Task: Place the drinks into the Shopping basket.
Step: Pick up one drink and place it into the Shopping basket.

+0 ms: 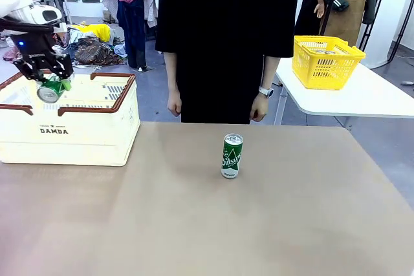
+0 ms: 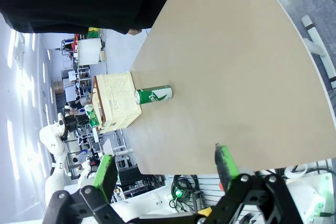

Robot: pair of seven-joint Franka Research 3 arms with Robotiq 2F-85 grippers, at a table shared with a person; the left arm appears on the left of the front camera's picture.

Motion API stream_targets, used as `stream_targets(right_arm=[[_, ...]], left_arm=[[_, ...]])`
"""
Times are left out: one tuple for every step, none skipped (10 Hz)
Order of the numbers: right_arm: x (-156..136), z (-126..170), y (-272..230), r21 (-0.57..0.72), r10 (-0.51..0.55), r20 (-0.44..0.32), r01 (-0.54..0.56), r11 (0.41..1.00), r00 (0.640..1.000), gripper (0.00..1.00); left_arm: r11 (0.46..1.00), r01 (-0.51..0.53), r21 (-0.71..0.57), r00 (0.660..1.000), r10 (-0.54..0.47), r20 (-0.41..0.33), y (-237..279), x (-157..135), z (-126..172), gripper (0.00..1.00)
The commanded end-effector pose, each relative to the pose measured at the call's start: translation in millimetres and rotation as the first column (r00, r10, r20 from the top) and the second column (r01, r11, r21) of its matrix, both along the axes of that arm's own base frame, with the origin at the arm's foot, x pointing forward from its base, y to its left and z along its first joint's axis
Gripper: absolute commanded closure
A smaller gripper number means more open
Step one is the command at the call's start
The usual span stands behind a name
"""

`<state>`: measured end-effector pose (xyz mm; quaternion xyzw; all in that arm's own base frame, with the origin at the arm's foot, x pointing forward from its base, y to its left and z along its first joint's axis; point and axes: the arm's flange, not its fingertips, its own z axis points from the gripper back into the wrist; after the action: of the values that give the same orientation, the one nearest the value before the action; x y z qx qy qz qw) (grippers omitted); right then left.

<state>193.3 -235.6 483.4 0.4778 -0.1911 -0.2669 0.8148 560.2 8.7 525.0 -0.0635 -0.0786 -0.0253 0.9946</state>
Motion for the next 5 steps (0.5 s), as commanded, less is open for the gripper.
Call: stream_targets(right_arm=[[-1,1,-1,-0.003,0.008,0.024,-0.008,1.000,1.000,0.00],[-1,1,-1,-0.003,0.008,0.024,-0.008,1.000,1.000,0.00],[-1,1,-1,-0.003,0.008,0.024,-0.008,1.000,1.000,0.00],[-1,1,-1,-0.003,0.008,0.024,-0.008,1.000,1.000,0.00],[-1,1,-1,-0.003,0.008,0.024,-0.008,1.000,1.000,0.00]], left_arm=[[0.996,-0.022,-0.081,0.999,0.025,0.043,5,33,1,1.00],[0.994,-0.051,-0.092,0.999,0.052,0.015,8,46,-6,1.00],[0.993,-0.070,-0.090,0.997,0.068,-0.020,10,53,-17,1.00],[0.992,-0.075,-0.104,0.996,0.069,-0.064,13,58,-30,1.00],[0.991,-0.058,-0.125,0.995,0.046,-0.093,16,60,-43,1.00]])
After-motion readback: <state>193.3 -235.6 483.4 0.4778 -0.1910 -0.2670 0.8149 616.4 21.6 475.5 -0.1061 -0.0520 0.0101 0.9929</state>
